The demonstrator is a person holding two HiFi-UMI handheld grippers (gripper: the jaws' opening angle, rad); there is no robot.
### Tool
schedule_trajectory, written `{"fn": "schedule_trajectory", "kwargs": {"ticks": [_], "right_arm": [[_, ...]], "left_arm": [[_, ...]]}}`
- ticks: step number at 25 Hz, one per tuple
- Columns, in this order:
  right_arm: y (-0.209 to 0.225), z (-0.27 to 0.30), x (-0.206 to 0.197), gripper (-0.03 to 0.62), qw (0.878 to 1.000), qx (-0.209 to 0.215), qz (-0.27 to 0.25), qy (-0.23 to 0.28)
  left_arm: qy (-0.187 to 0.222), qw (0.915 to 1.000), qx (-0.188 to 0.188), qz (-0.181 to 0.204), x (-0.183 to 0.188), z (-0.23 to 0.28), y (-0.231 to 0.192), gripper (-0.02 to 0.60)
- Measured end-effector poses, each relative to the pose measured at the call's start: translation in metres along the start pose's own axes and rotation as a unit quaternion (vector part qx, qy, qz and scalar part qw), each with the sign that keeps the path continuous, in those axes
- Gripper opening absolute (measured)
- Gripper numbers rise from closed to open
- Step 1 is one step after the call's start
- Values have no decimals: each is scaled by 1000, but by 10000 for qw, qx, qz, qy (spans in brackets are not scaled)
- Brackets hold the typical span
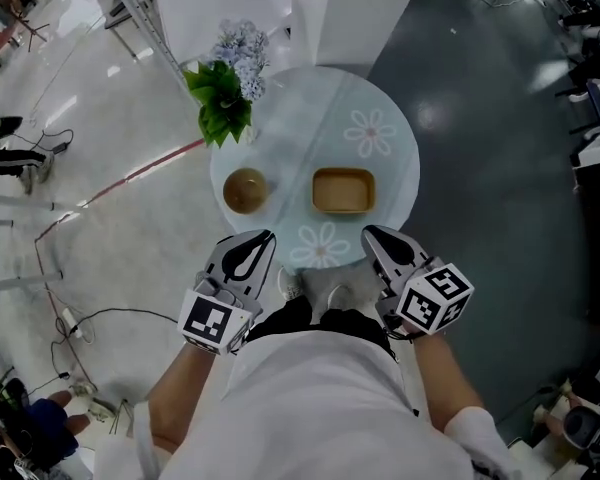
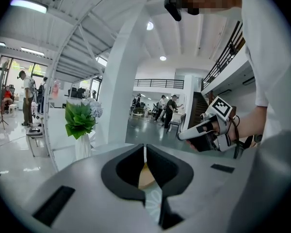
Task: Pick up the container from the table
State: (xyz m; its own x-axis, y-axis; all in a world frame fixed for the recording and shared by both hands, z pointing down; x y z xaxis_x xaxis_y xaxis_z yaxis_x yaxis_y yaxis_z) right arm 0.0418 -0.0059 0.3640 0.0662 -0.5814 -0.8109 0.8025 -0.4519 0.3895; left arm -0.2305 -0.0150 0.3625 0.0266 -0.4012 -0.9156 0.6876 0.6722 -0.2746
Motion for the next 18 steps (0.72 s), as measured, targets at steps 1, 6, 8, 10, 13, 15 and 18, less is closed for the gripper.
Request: {"fn": "schedule_trajectory", "kwargs": {"ticks": [1, 6, 8, 10, 13, 15, 18], "right_arm": [[3, 3, 1, 32, 10000, -32, 1, -10], [20, 14, 3, 34, 9998, -173, 17, -96], [28, 18, 4, 34, 9997, -187, -65, -149], [37, 23, 5, 32, 9996, -162, -103, -183], [52, 32, 7, 32, 9995, -113, -156, -234], [63, 38, 6, 32, 9994, -78, -181, -294], [81, 45, 1, 32, 9990, -32, -142, -416]], "left_arm": [[-13, 10000, 1, -10, 0, 1, -2, 35], [-68, 9999, 35, -87, -1, 12, -9, 34], [-102, 9999, 76, -106, -2, 17, -10, 35], [-153, 9997, 127, -109, -2, 24, -10, 35], [-201, 9995, 213, -117, 0, 35, -10, 35], [-243, 9992, 294, -147, -1, 43, -9, 35], [-355, 9982, 429, -230, -4, 56, -3, 35]]}}
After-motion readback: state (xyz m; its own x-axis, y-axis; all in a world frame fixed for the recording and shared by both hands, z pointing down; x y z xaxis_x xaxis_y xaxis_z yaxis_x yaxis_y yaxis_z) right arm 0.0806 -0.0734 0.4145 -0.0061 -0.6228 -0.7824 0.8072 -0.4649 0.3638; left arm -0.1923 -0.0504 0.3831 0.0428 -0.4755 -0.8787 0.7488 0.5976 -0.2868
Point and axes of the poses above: the fingertips, and each gripper's own axes: z forward along the fingers, y to its right, x out of its top, the point moved 9 cm from there along -z, backward along the fingers, and after that the axes turned 7 degrees about -z, right-handed, at the moved point
